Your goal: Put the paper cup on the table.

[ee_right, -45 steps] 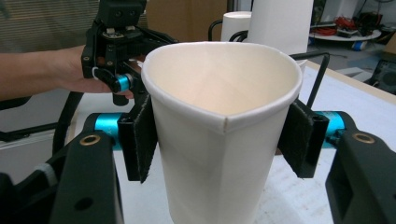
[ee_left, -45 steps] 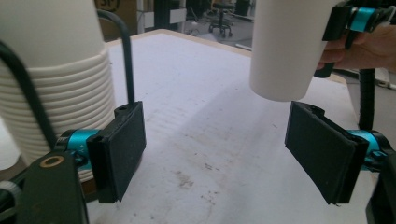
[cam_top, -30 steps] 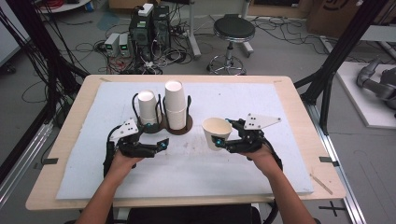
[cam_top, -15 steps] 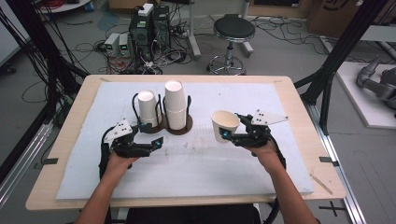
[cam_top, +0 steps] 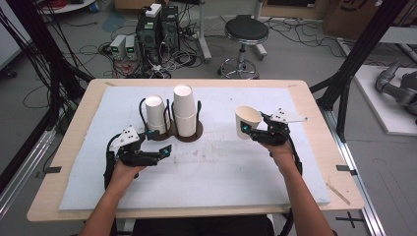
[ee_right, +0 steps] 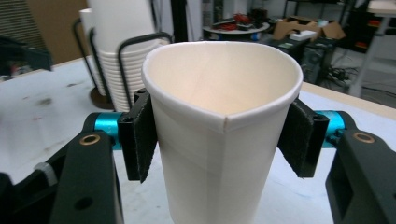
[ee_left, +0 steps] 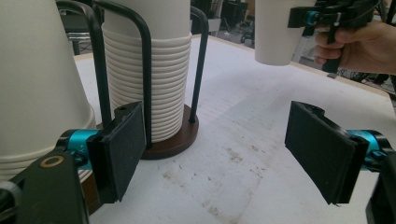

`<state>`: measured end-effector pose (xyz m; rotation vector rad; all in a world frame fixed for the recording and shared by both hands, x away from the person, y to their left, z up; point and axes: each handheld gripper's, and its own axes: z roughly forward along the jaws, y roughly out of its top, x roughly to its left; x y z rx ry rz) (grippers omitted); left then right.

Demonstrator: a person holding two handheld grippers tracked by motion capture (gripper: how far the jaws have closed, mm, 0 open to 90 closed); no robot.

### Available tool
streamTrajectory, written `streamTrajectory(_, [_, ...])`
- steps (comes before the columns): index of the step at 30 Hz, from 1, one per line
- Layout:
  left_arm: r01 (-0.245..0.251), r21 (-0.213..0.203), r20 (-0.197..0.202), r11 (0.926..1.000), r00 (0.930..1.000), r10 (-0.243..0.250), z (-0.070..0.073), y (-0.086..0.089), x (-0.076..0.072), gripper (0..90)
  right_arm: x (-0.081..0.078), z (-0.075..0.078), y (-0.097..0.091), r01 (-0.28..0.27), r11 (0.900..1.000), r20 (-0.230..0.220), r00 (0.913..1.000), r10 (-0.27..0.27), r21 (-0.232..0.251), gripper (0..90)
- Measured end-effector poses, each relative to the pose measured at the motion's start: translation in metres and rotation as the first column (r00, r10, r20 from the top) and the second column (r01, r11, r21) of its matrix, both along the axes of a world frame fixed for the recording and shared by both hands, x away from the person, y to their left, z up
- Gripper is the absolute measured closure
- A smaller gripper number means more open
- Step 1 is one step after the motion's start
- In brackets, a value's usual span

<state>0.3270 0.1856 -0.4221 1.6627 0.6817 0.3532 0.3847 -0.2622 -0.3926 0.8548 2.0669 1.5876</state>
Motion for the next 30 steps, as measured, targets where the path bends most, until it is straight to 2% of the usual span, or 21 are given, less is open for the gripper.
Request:
streamTrajectory(5, [0.002,-0.001,-0.003,1.0,1.0,-0.002,0.0,-0.001,0.0,20.5,0.008,-0.005,-0.009,0.064,0.9979,-0.014,0.9979,-0.064,-0.008,37.3])
streamTrajectory(8, [0.002,-0.001,-0.004,1.0,1.0,-0.002,0.0,-0.001,0.0,20.6,0.014,-0.009,-0.013,0.112,0.9935,-0.032,0.9932,-0.112,-0.023,37.3])
streamTrajectory(14, [0.003,0.0,-0.005,1.0,1.0,-0.003,-0.001,-0.001,0.0,20.5,0.023,-0.018,-0.015,0.164,0.9853,-0.069,0.9835,-0.167,-0.046,37.3])
streamTrajectory(23, [0.001,0.002,-0.005,1.0,1.0,-0.001,-0.001,0.0,0.0,20.5,0.031,-0.033,-0.015,0.179,0.9764,-0.154,0.9682,-0.197,-0.121,37.2])
streamTrajectory(30, [0.001,0.003,-0.005,1.0,1.0,-0.001,-0.001,0.0,-0.001,20.6,0.025,-0.035,-0.021,0.174,0.9778,-0.148,0.9704,-0.19,-0.117,36.1])
